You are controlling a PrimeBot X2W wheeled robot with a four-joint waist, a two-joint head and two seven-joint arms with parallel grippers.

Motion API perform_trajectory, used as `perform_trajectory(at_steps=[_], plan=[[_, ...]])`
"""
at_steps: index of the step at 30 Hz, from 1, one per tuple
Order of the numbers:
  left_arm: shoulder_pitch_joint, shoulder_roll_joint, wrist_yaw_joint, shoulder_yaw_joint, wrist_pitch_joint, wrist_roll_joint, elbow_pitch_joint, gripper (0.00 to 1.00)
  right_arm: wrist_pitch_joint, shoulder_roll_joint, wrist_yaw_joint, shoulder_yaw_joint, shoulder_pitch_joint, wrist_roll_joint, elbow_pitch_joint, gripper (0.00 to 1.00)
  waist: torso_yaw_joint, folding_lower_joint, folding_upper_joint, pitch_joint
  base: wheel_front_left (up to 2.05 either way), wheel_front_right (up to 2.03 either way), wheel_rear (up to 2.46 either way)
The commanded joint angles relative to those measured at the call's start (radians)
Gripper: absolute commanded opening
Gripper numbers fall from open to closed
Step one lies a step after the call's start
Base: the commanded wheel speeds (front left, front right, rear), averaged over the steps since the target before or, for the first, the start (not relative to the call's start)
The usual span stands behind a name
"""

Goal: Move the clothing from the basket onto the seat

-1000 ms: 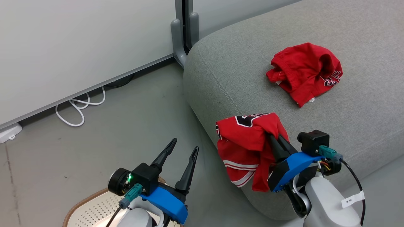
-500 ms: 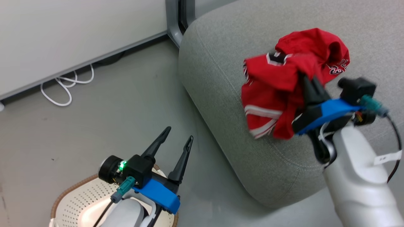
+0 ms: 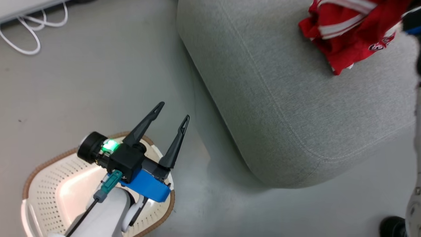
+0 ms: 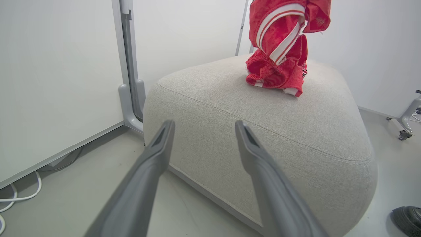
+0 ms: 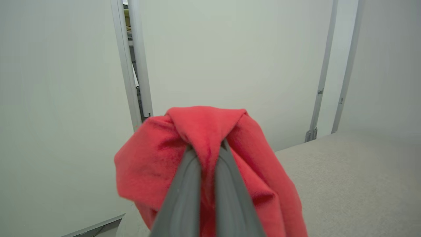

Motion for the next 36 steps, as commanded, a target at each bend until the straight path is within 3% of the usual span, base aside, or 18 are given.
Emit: perform_trajectory(at_steps=[1,7,15,28,32,33,34,36], plan=[[-0.023,0.019,-0.002,0.004,-0.005,0.010,-0.018,1.00,-0.002,-0.015,0.001,-0.024,-0.035,0.008,-0.007,0.00,0.009,-0.0001,0.0000,0.083,0.00,0.00,0.00],[-0.061,0.067,-0.002,-0.001,0.005,0.033,-0.084,1.00,-0.027,-0.054,0.001,-0.124,-0.068,0.015,0.016,0.00,0.025,-0.0001,0.0000,0.186,0.00,0.00,0.00],[-0.041,0.106,0.017,0.007,0.025,0.041,-0.157,1.00,-0.080,-0.048,0.001,-0.215,-0.016,-0.001,0.151,0.00,0.043,-0.0001,0.0000,0.234,0.00,0.00,0.00],[-0.019,0.126,0.030,-0.003,0.050,0.029,-0.204,1.00,-0.121,-0.037,0.001,-0.233,-0.021,-0.061,0.361,0.02,0.049,-0.0001,0.0000,0.225,0.00,0.00,0.00],[-0.023,0.113,0.032,-0.011,0.040,0.022,-0.193,1.00,-0.126,-0.044,0.001,-0.229,-0.017,-0.069,0.367,0.61,0.057,-0.0001,0.0000,0.213,0.00,0.00,0.00],[-0.025,0.109,0.032,-0.013,0.038,0.020,-0.189,1.00,-0.126,-0.047,0.001,-0.227,-0.013,-0.072,0.366,0.88,0.060,-0.0001,0.0000,0.208,0.00,0.00,0.00],[-0.027,0.105,0.032,-0.015,0.036,0.021,-0.185,1.00,-0.126,-0.049,0.001,-0.225,-0.009,-0.073,0.366,1.00,0.063,-0.0001,0.0000,0.204,0.00,0.00,0.00],[-0.029,0.095,0.032,-0.018,0.028,0.012,-0.172,1.00,-0.127,-0.053,0.001,-0.220,0.002,-0.083,0.363,1.00,0.070,-0.0001,0.0000,0.189,0.00,0.00,0.00]])
